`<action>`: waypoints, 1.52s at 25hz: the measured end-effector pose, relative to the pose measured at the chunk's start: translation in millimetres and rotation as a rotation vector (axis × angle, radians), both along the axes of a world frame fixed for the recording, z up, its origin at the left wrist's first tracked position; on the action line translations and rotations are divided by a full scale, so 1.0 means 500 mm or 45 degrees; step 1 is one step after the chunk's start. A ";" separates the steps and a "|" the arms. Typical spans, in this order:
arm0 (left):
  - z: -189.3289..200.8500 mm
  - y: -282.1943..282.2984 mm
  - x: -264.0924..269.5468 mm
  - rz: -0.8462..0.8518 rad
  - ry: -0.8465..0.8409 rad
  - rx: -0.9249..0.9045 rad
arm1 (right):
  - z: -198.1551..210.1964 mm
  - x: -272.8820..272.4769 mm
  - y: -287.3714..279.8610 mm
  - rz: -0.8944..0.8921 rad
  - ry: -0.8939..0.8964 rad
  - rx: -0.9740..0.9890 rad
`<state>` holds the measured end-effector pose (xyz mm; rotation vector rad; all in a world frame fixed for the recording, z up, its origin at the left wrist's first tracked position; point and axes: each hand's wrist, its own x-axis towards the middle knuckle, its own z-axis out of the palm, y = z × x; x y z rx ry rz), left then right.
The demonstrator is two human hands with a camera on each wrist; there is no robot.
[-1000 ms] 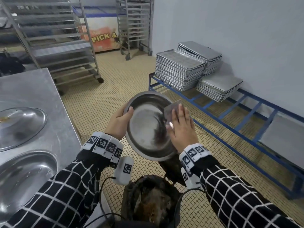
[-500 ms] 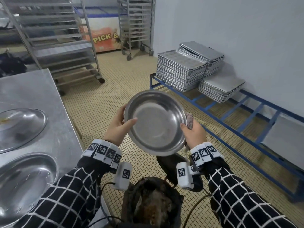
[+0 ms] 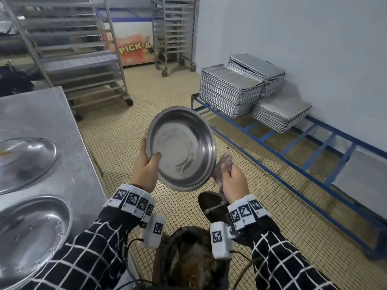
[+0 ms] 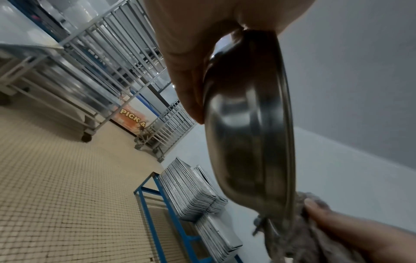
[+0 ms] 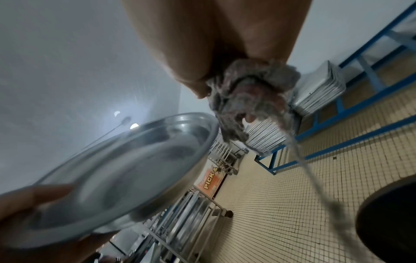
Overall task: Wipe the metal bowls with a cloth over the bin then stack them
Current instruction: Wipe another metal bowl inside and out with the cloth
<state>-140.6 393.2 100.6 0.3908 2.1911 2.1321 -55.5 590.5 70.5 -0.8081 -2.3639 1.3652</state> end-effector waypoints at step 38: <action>0.029 -0.064 0.017 -0.401 -0.349 -0.042 | 0.064 -0.001 0.030 0.354 0.034 0.350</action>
